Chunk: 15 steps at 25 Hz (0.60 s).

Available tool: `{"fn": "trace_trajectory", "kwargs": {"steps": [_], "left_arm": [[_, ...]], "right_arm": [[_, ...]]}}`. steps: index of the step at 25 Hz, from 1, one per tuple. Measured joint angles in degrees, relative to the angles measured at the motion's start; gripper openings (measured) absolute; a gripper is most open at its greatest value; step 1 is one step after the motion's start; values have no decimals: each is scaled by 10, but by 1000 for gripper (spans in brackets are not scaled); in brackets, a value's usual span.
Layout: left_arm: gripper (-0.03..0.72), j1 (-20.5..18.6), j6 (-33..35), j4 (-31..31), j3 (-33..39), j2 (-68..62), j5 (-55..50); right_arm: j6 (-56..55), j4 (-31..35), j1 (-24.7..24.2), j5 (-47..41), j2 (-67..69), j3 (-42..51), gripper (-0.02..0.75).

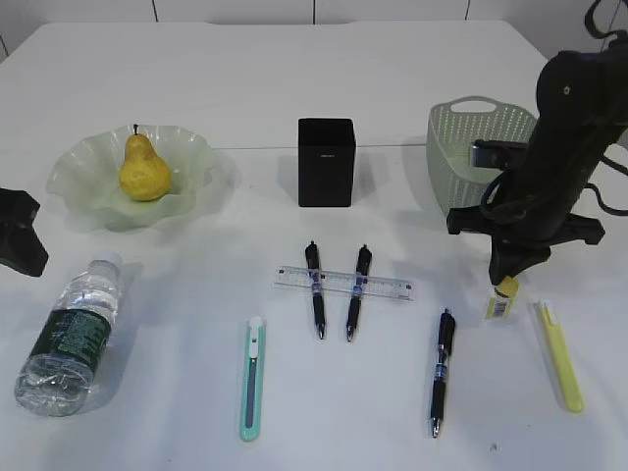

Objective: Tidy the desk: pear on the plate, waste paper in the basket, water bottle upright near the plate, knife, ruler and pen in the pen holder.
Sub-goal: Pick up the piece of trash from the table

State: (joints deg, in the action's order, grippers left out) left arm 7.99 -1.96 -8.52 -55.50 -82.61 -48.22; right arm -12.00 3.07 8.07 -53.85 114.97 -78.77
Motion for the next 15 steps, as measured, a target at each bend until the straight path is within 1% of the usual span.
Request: {"fn": "trace_trajectory", "kwargs": {"steps": [4,8,15], "left_arm": [[464,0,0,0,0,0,0],[464,0,0,0,0,0,0],[461,0,0,0,0,0,0]], "right_arm": [[21,15,0,-12,-30,-6,-13],[45,34,0,-29,-57,-32,-13],[54,42,0,-33,-69,-155,-13]]}}
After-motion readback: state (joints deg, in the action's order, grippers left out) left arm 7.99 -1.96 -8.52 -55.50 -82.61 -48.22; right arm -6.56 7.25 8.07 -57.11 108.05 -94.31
